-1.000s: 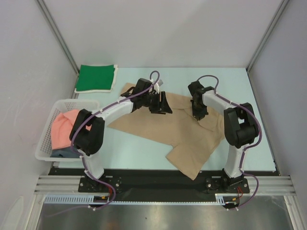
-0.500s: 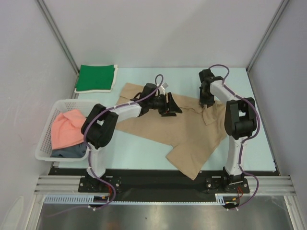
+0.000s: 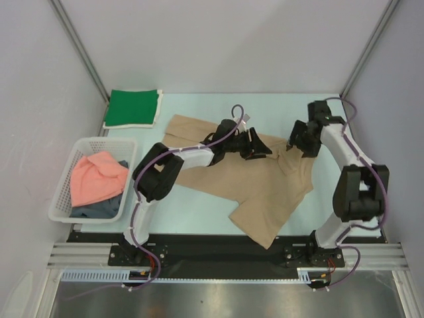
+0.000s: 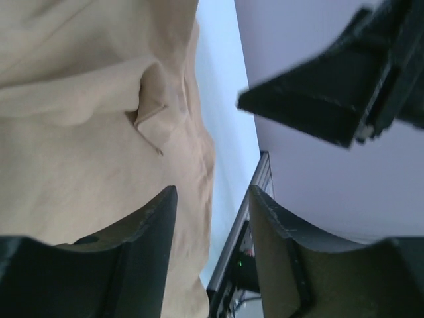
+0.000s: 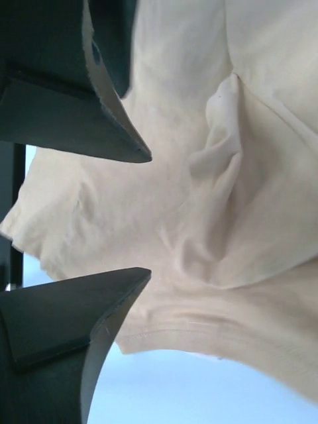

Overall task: Fold and stack the t-shirts
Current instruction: Fold the tshirt

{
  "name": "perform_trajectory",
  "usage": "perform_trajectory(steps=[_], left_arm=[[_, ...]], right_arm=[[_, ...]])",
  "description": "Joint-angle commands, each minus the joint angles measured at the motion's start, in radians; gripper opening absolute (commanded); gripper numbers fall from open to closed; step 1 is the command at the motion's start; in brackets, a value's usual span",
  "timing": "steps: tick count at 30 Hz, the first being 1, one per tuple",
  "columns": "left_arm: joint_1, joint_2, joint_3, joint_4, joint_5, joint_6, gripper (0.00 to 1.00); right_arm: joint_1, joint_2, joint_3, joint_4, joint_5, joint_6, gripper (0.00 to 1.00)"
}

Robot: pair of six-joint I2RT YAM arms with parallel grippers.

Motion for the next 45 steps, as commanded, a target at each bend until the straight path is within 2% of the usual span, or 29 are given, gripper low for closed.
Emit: perform_trajectory(steps=[1, 3, 5, 6, 8, 10, 16, 18, 19, 25, 31, 37, 45], left_arm=[[-0.019, 0.037, 0.042, 0.140, -0.111, -0.073, 0.52], [-0.025, 0.043, 0.051, 0.122, -0.135, -0.077, 0.49], [-0.037, 0.051, 0.095, 0.043, -0.155, -0.042, 0.49], [-0.046, 0.060, 0.111, 0.015, -0.163, -0.033, 0.48], [-0.053, 0.078, 0.137, 0.007, -0.174, -0.039, 0.47], [-0.062, 0.104, 0.136, 0.036, -0.181, -0.060, 0.45], [-0.092, 0.131, 0.149, 0.056, -0.249, -0.070, 0.38], [-0.102, 0.115, 0.139, 0.029, -0.293, -0.053, 0.41], [-0.103, 0.109, 0.142, -0.013, -0.306, -0.042, 0.45], [-0.106, 0.147, 0.178, -0.080, -0.353, -0.031, 0.51], [-0.106, 0.192, 0.224, -0.084, -0.372, -0.034, 0.51], [-0.106, 0.203, 0.241, -0.108, -0.385, -0.028, 0.45], [-0.105, 0.232, 0.267, -0.136, -0.381, -0.041, 0.49]], right_arm=[[-0.053, -0.147, -0.174, 0.117, -0.200, 0.084, 0.69], [-0.053, -0.192, -0.242, 0.156, -0.220, 0.093, 0.66], [-0.093, -0.238, -0.331, 0.216, -0.233, 0.133, 0.55], [-0.101, -0.250, -0.362, 0.243, -0.265, 0.153, 0.46], [-0.128, -0.275, -0.442, 0.319, -0.300, 0.214, 0.34], [-0.141, -0.281, -0.476, 0.349, -0.309, 0.240, 0.29], [-0.171, -0.259, -0.499, 0.362, -0.325, 0.225, 0.29], [-0.184, -0.256, -0.511, 0.359, -0.322, 0.217, 0.30], [-0.188, -0.253, -0.514, 0.362, -0.320, 0.214, 0.30], [-0.197, -0.197, -0.510, 0.382, -0.352, 0.220, 0.33], [-0.199, -0.172, -0.507, 0.395, -0.371, 0.226, 0.33], [-0.200, -0.160, -0.510, 0.406, -0.371, 0.219, 0.32], [-0.205, -0.143, -0.523, 0.425, -0.398, 0.243, 0.33]])
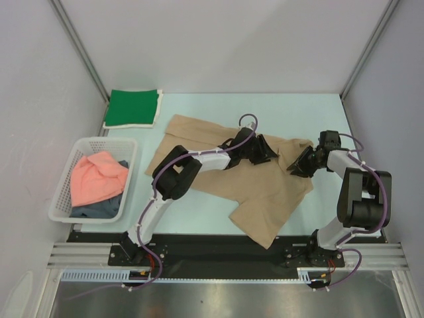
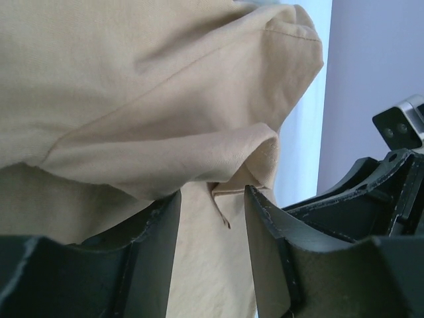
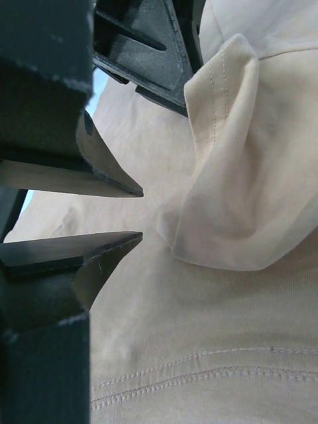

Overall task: Fold and stack the t-shirts
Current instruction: Fold the tshirt

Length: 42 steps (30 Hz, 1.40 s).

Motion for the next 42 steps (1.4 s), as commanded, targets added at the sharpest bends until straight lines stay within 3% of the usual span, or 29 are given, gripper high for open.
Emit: perform_trajectory(steps=[1, 14, 19, 24, 34, 38, 39, 41, 42], left_arm=[[0.000, 0.018, 0.055, -0.005, -0.017, 0.009, 0.49], [0.000, 0.072, 0.107, 0.001, -0.032, -0.030, 0.44], [0.000, 0.088, 0.134, -0.020, -0.029, -0.018, 0.34], [0.000, 0.074, 0.131, -0.034, -0.032, -0.001, 0.24], [0.002, 0.046, 0.155, -0.078, -0.017, 0.068, 0.17], [0.006, 0.039, 0.166, -0.100, 0.002, 0.089, 0.09], [0.006, 0.034, 0.164, -0.109, 0.005, 0.095, 0.07], [0.006, 0.017, 0.160, -0.129, 0.011, 0.121, 0.05], [0.006, 0.011, 0.158, -0.137, 0.014, 0.146, 0.03]], right_arm=[[-0.007, -0.003, -0.010, 0.032, -0.027, 0.019, 0.33], [-0.012, 0.027, -0.030, 0.065, -0.049, 0.030, 0.38], [-0.013, 0.050, -0.035, 0.093, -0.064, 0.038, 0.46], [-0.018, 0.078, -0.030, 0.111, -0.067, 0.047, 0.47], [-0.019, 0.107, -0.031, 0.156, -0.075, 0.082, 0.43], [-0.021, 0.123, -0.018, 0.153, -0.081, 0.084, 0.34], [-0.022, 0.121, -0.013, 0.150, -0.080, 0.078, 0.28], [-0.024, 0.109, -0.004, 0.119, -0.072, 0.067, 0.02], [-0.025, 0.101, 0.014, 0.099, -0.069, 0.055, 0.01]])
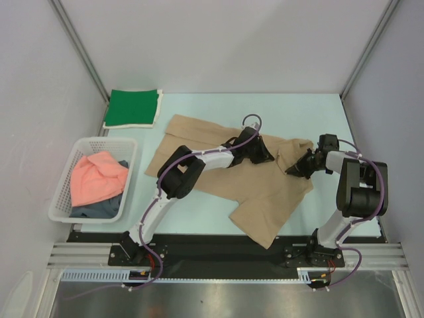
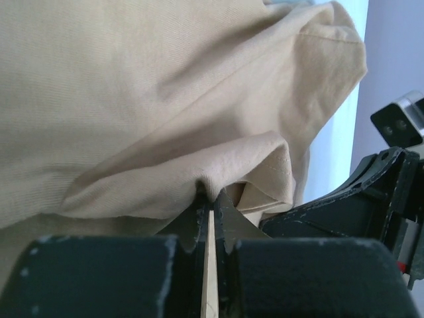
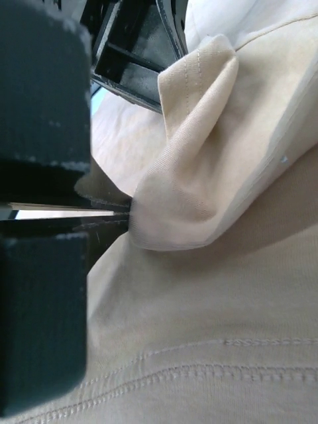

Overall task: Fold and stack the t-shirts
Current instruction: Fold the tshirt

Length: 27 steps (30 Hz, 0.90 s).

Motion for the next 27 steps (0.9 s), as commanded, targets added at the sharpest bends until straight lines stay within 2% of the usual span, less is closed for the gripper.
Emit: perform_trajectory(steps=[1, 4, 9, 15, 20, 27], left_arm=[[0.006, -0.078, 0.039, -0.063, 0.026, 0.091, 0.02], [0.009, -0.103, 0.034, -0.097, 0.027, 0.137, 0.00], [0.015, -0.150, 0.025, -0.129, 0.035, 0.186, 0.00], [0.015, -0.236, -0.038, -0.190, 0.052, 0.283, 0.00], [0.020, -0.337, -0.153, -0.210, 0.159, 0.349, 0.00], [0.030, -0.345, -0.170, -0.343, 0.219, 0.476, 0.00]], right_arm=[[-0.005, -0.017, 0.053, -0.046, 0.014, -0.025, 0.01], [-0.005, -0.048, 0.057, -0.080, 0.031, -0.039, 0.03], [-0.005, -0.043, 0.088, -0.163, 0.034, -0.064, 0.00], [-0.007, -0.135, 0.137, -0.298, 0.075, -0.107, 0.00], [-0.005, -0.187, 0.151, -0.404, 0.095, -0.156, 0.00], [-0.005, -0.224, 0.090, -0.425, 0.109, -0.203, 0.00]])
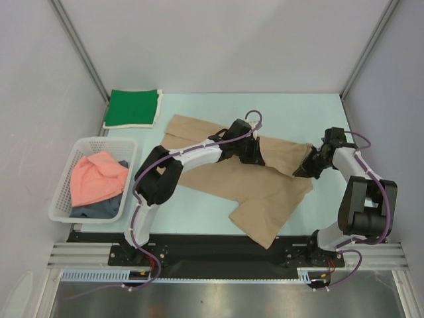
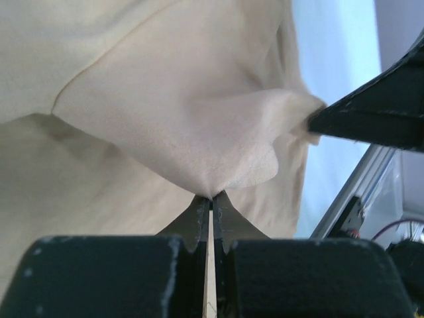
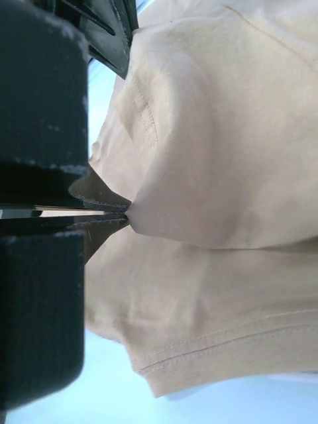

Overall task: Fold and stack the t-shirts
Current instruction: Fold the tshirt

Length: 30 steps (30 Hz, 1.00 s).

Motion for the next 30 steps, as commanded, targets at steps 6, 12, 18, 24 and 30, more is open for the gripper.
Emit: perform_trajectory(steps=[6, 12, 18, 24, 30], left_arm=[[0.027, 0.020, 0.025, -0.132, 0.129, 0.092, 0.00], [0.031, 0.048, 0.044, -0.172, 0.148, 0.100, 0.01], [0.039, 0.036, 0.041, -0.196, 0.137, 0.120, 0.22], [0.070, -0.084, 0.015, -0.216, 0.118, 0.193, 0.57], [0.184, -0.212, -0.063, -0.219, 0.088, 0.216, 0.59]], right_arm=[[-0.003, -0.057, -0.064, -0.034, 0.013, -0.041, 0.00], [-0.003, -0.060, -0.086, -0.034, 0.009, -0.051, 0.00], [-0.005, -0.065, -0.074, -0.029, 0.030, -0.040, 0.14], [-0.023, -0.082, -0.006, 0.003, 0.085, -0.031, 0.45], [-0.060, -0.001, 0.121, 0.084, 0.163, -0.006, 0.66]])
